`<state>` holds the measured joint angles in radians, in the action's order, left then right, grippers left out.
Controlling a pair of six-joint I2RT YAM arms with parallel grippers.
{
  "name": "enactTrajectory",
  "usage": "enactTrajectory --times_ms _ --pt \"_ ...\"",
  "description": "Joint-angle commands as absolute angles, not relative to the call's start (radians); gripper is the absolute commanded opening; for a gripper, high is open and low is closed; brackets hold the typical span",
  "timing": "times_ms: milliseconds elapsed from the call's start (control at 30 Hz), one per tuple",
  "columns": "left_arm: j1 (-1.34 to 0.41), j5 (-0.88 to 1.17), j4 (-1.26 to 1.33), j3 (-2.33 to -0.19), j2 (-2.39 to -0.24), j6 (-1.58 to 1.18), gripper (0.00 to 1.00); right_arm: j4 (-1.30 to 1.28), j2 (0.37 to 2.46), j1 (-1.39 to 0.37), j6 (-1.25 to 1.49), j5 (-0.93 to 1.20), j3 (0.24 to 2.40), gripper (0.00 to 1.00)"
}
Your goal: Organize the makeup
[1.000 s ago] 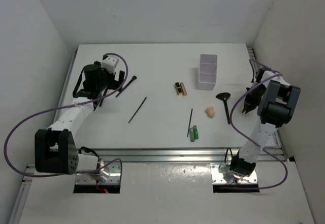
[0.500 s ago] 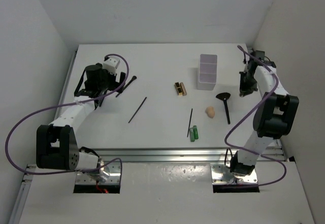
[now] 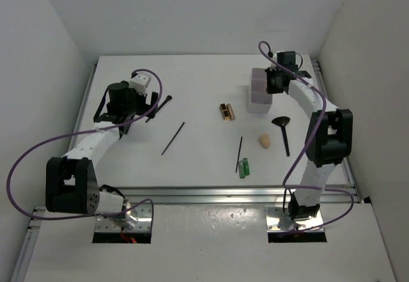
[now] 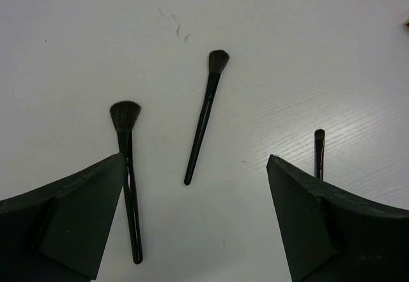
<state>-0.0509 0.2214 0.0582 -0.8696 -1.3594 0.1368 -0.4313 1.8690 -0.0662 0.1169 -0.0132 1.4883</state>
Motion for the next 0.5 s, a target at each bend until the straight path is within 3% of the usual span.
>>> enactTrajectory --times_ms 0,467 --pt "-0.052 0.232 0.083 -0.85 -1.333 0.123 0.99 -0.307 1.904 -0.074 0.144 -0.008 1.531 0.0" --pt "-0.052 0.232 0.083 -0.831 -1.324 0.114 0.99 -0.144 1.98 -0.109 0.115 -0.023 1.465 0.0"
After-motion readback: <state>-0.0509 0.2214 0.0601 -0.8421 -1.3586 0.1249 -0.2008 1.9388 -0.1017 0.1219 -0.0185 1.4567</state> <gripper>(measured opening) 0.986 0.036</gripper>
